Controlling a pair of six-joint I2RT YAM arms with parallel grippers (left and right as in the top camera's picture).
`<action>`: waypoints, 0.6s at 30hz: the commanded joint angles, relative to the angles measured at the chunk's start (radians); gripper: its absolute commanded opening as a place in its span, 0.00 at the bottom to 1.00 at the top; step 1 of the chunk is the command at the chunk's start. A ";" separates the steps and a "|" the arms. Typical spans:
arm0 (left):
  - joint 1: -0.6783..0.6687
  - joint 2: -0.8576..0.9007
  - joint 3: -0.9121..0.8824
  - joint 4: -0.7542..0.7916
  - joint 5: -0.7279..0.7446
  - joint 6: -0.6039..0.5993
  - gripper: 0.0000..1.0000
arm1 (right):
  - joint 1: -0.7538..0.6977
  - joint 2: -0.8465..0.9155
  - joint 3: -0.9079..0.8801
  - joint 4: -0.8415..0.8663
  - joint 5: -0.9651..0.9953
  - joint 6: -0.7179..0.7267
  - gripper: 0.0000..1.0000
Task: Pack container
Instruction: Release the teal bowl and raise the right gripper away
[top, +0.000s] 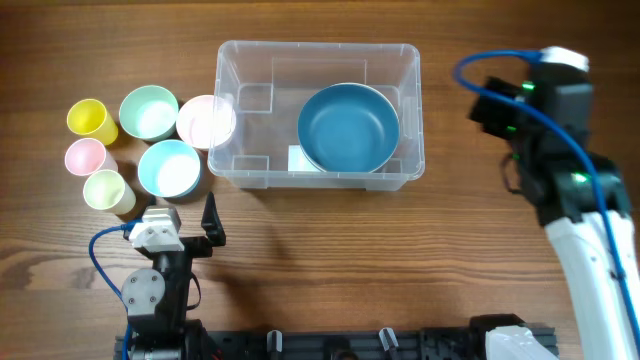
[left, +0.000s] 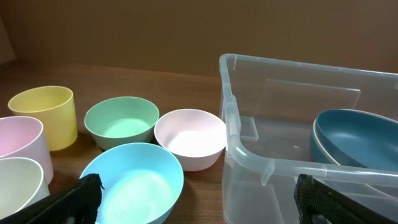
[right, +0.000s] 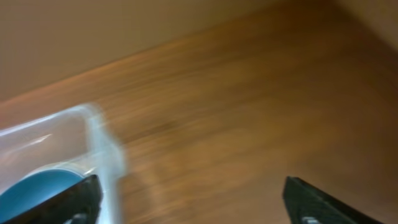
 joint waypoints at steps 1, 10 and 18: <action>-0.005 -0.006 -0.008 0.003 0.011 0.016 1.00 | -0.106 -0.036 0.007 -0.036 0.032 0.029 0.99; -0.005 -0.006 -0.008 0.003 0.011 0.016 1.00 | -0.124 -0.003 0.006 -0.052 0.032 0.029 1.00; -0.005 -0.005 -0.008 0.004 0.050 -0.100 1.00 | -0.124 0.027 0.006 -0.051 0.032 0.030 1.00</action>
